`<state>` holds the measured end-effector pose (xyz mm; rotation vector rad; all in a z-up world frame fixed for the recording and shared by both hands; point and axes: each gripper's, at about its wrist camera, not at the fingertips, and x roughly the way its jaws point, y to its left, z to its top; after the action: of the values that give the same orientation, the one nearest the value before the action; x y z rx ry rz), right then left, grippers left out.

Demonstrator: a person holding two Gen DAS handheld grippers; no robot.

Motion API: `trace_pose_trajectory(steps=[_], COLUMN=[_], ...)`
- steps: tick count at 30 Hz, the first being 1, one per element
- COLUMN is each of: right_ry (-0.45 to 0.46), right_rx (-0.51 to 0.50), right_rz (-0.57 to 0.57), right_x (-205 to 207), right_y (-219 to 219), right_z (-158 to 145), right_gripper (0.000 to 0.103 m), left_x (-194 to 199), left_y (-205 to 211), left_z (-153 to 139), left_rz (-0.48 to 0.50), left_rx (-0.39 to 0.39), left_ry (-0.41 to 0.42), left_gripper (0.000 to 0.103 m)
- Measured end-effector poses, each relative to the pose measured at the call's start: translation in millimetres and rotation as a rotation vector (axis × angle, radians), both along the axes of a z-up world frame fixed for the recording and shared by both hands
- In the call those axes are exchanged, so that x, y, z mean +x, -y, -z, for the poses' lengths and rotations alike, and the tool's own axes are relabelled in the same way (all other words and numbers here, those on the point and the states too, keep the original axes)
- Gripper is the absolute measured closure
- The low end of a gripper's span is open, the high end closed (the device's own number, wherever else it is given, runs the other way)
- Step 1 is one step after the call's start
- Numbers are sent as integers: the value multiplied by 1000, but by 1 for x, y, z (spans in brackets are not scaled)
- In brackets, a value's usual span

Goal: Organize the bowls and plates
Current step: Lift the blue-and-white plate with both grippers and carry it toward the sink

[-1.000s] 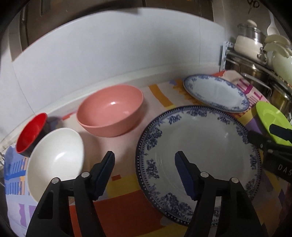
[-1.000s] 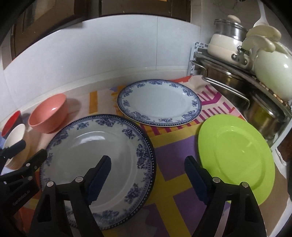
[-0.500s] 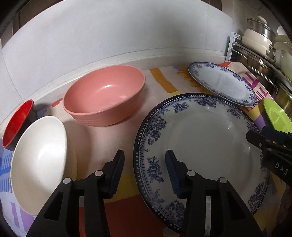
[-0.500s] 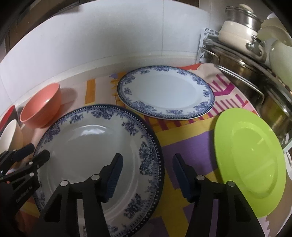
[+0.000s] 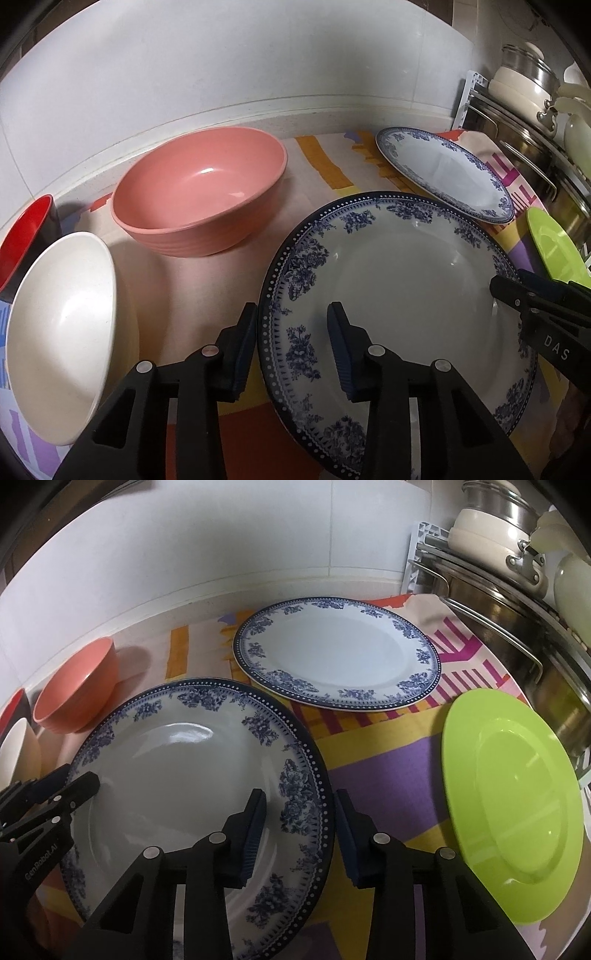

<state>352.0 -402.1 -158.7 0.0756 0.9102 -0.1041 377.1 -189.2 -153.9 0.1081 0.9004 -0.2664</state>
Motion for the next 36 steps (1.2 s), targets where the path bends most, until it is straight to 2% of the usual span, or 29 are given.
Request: trace_pose_trajectory(steps=[17, 25, 36], right_ry=[0, 23, 59], right_rx=[-10, -20, -29], right_rz=[-15, -33, -110], right_x=[-17, -43, -82], right_y=[-9, -19, -52], right_z=[-13, -32, -57], right_gripper=[66, 66, 66], left_x=[-26, -55, -111], left_y=[-8, -23, -64], left_z=[-15, -35, -56], left_rz=[-11, -31, -112], left_rx=[9, -3, -9], left_ry=[35, 63, 99], left_gripper=[67, 67, 67])
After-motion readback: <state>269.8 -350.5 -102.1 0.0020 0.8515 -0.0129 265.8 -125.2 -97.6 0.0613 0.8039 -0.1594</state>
